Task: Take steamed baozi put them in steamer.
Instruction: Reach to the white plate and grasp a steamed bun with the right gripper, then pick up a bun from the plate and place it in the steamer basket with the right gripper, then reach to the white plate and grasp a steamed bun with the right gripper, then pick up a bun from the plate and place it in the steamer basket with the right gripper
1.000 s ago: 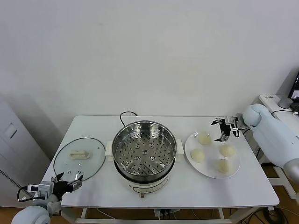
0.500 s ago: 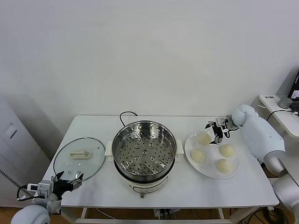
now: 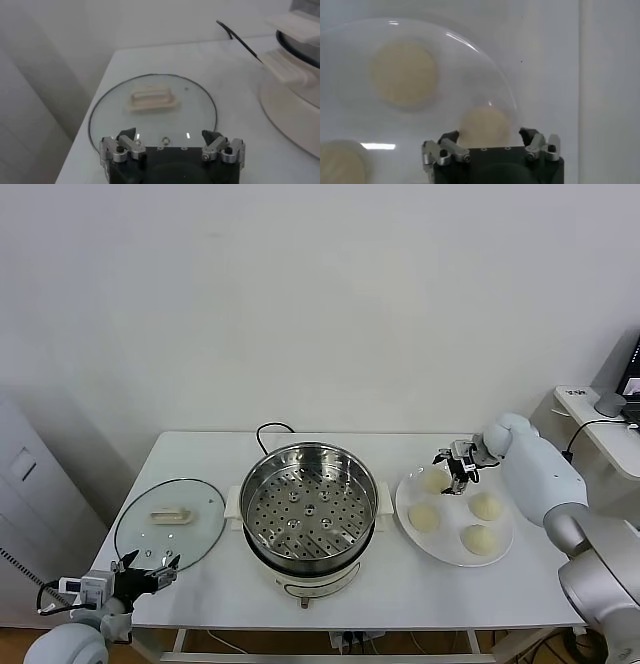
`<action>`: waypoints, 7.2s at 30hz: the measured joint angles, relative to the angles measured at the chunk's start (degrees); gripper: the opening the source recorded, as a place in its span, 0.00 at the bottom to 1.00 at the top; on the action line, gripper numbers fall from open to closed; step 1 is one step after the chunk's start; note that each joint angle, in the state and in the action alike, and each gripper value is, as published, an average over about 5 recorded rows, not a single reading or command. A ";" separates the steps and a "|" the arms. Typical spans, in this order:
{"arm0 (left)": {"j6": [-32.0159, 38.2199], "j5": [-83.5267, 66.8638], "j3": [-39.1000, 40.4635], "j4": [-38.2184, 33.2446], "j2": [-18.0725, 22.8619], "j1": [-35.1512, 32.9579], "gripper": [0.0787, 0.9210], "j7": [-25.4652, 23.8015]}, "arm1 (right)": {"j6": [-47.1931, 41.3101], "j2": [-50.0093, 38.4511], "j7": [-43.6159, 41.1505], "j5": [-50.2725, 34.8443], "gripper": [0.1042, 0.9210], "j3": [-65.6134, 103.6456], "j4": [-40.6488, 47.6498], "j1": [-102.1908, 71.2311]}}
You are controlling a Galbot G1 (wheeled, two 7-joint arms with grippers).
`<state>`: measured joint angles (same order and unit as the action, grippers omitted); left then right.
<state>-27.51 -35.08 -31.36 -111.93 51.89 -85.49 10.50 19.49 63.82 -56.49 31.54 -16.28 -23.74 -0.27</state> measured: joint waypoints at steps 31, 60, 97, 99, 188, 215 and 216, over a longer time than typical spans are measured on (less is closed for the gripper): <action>-0.64 -0.96 -1.27 -2.24 0.42 -1.46 0.88 0.41 | 2.65 -8.16 -8.31 -20.15 0.47 -16.99 -18.80 13.35; -0.96 -0.31 -0.93 -1.46 0.17 -0.71 0.88 0.57 | 27.08 -0.02 -10.40 -23.38 0.48 -29.00 -38.79 20.76; -1.32 -0.62 -0.92 -0.96 0.36 -0.28 0.88 0.97 | 27.71 7.57 -9.70 -2.98 0.77 -21.96 -37.85 9.64; -1.32 -0.69 -0.92 -1.01 0.34 -0.31 0.88 0.98 | 27.71 7.09 -9.60 -4.43 0.83 -22.34 -37.86 10.25; -1.27 -1.02 -1.89 -1.69 0.59 -2.13 0.88 1.08 | -16.16 -8.12 -12.13 -36.25 0.49 -37.35 -18.92 6.62; -1.95 -0.62 -1.56 -2.69 1.31 -1.80 0.88 1.80 | -28.58 -11.28 -17.70 -61.13 0.47 -57.27 -38.41 37.98; -1.95 -0.62 -1.52 -2.74 1.31 -1.78 0.88 1.80 | -29.20 -11.04 -17.56 -62.35 0.47 -57.87 -38.95 38.92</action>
<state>-29.46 -35.69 -32.88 -114.67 53.20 -87.27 12.30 -9.71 52.77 -74.05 -30.82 -74.15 -62.68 38.65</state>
